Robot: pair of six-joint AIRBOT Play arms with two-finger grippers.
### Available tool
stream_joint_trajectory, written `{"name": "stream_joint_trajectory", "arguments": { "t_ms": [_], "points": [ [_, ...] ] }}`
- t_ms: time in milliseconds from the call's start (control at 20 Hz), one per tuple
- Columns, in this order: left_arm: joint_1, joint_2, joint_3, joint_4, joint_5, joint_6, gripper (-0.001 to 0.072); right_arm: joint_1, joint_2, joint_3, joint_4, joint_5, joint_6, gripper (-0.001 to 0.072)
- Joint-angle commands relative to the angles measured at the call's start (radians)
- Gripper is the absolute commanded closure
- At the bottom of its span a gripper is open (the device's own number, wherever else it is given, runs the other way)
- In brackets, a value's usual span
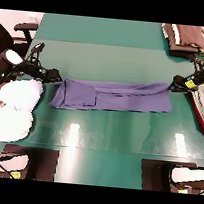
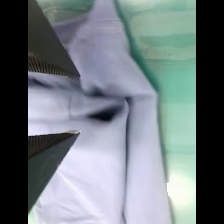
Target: Fold the shirts.
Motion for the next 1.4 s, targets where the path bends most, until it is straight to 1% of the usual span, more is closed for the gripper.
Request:
{"name": "stream_joint_trajectory", "arguments": {
  "t_ms": [0, 50, 100, 150, 200, 250, 350, 400, 500, 650, 750, 800, 850, 900, 950, 1000, 1150, 1250, 1350],
  "points": [
    [0.000, -0.036, 0.064, -0.022, -0.031, 0.005, 0.0288, -0.027, -0.047, 0.056, 0.069, 0.000, -0.026, 0.0315],
    [0.000, -0.036, 0.085, -0.023, -0.068, 0.006, 0.0289, -0.045, -0.039, 0.056, 0.068, 0.021, -0.045, 0.0312],
    [0.000, -0.036, 0.097, -0.036, -0.102, 0.006, 0.0293, -0.073, -0.033, 0.056, 0.068, 0.046, -0.056, 0.0272],
    [0.000, -0.036, 0.098, -0.052, -0.124, 0.008, 0.0494, -0.101, -0.029, 0.056, 0.068, 0.066, -0.058, 0.0234],
    [0.000, -0.036, 0.098, -0.067, -0.138, 0.009, 0.0679, -0.135, -0.029, 0.056, 0.068, 0.083, -0.059, 0.0202],
    [-0.006, -0.036, 0.098, -0.078, -0.137, 0.008, 0.0673, -0.163, -0.031, 0.049, 0.069, 0.087, -0.059, 0.0170],
    [-0.037, -0.036, 0.098, -0.098, -0.126, 0.008, 0.0674, -0.210, -0.035, 0.001, 0.082, 0.087, -0.060, 0.0169],
    [-0.066, -0.036, 0.098, -0.101, -0.118, 0.008, 0.0682, -0.235, -0.040, -0.042, 0.105, 0.077, -0.078, 0.0170],
    [-0.150, -0.037, 0.098, -0.100, -0.065, 0.006, 0.0683, -0.264, -0.062, -0.129, 0.165, 0.045, -0.114, 0.0170],
    [-0.269, -0.053, 0.098, -0.101, 0.032, -0.048, 0.0683, -0.258, -0.104, -0.221, 0.263, -0.010, -0.150, 0.0171],
    [-0.334, -0.077, 0.099, -0.105, 0.084, -0.056, 0.0683, -0.229, -0.127, -0.249, 0.309, -0.052, -0.164, 0.0177],
    [-0.362, -0.094, 0.099, -0.112, 0.111, -0.069, 0.0683, -0.209, -0.138, -0.247, 0.322, -0.061, -0.170, 0.0194],
    [-0.385, -0.111, 0.100, -0.119, 0.132, -0.081, 0.0683, -0.191, -0.142, -0.246, 0.339, -0.067, -0.195, 0.0294],
    [-0.409, -0.137, 0.108, -0.121, 0.148, -0.081, 0.0683, -0.175, -0.140, -0.243, 0.357, -0.075, -0.215, 0.0412],
    [-0.428, -0.166, 0.126, -0.122, 0.153, -0.082, 0.0683, -0.157, -0.140, -0.226, 0.363, -0.072, -0.217, 0.0565],
    [-0.449, -0.203, 0.158, -0.125, 0.152, -0.082, 0.0683, -0.145, -0.138, -0.202, 0.365, -0.055, -0.229, 0.0686],
    [-0.512, -0.316, 0.271, -0.126, 0.151, -0.086, 0.0684, -0.119, -0.076, -0.117, 0.393, -0.006, -0.234, 0.0695],
    [-0.547, -0.391, 0.344, -0.126, 0.150, -0.107, 0.0684, -0.096, -0.001, -0.055, 0.456, 0.020, -0.233, 0.0695],
    [-0.579, -0.453, 0.405, -0.126, 0.129, -0.107, 0.0683, -0.060, 0.066, -0.005, 0.538, 0.030, -0.229, 0.0695]
  ]
}}
